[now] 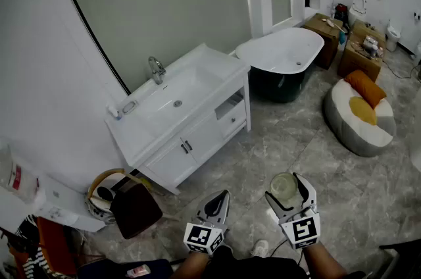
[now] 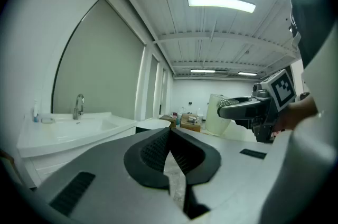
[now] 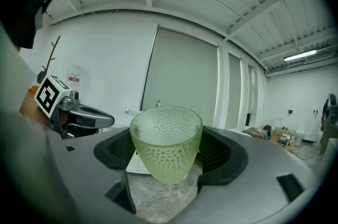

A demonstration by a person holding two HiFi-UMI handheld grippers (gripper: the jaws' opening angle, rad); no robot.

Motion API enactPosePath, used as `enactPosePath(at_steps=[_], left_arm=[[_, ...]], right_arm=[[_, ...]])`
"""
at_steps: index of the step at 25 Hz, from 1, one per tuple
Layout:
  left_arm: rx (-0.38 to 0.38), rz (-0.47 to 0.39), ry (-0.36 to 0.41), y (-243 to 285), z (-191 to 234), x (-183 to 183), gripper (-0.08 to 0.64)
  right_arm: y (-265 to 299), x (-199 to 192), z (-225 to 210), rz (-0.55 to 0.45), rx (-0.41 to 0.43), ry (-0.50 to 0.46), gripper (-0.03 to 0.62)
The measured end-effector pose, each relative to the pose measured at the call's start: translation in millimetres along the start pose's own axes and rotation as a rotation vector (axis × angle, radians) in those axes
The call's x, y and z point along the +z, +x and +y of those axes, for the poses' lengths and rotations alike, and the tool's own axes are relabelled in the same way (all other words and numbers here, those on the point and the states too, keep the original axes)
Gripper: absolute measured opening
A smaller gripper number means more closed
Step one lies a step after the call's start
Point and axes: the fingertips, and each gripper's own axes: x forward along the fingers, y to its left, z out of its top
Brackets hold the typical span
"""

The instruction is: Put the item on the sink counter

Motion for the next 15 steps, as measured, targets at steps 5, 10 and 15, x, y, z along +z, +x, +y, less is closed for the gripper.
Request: enactPosePath(at_steps=[5,10,15], left_arm=[[-0.002,-0.002,0.004,10,1,1,0.012],[-0.004,0.006,0.000,18,7,0,0.012],[-0.004,0.002,-0.003,22,23,4,0.012]], right_arm=[[6,-2,-8,0.010,-0.001,-0.001,0.382],[15,-3,-14,0.022,-0.006,0.001,0.382],[30,7,-13,-0.016,0.008,0.068,0.383]])
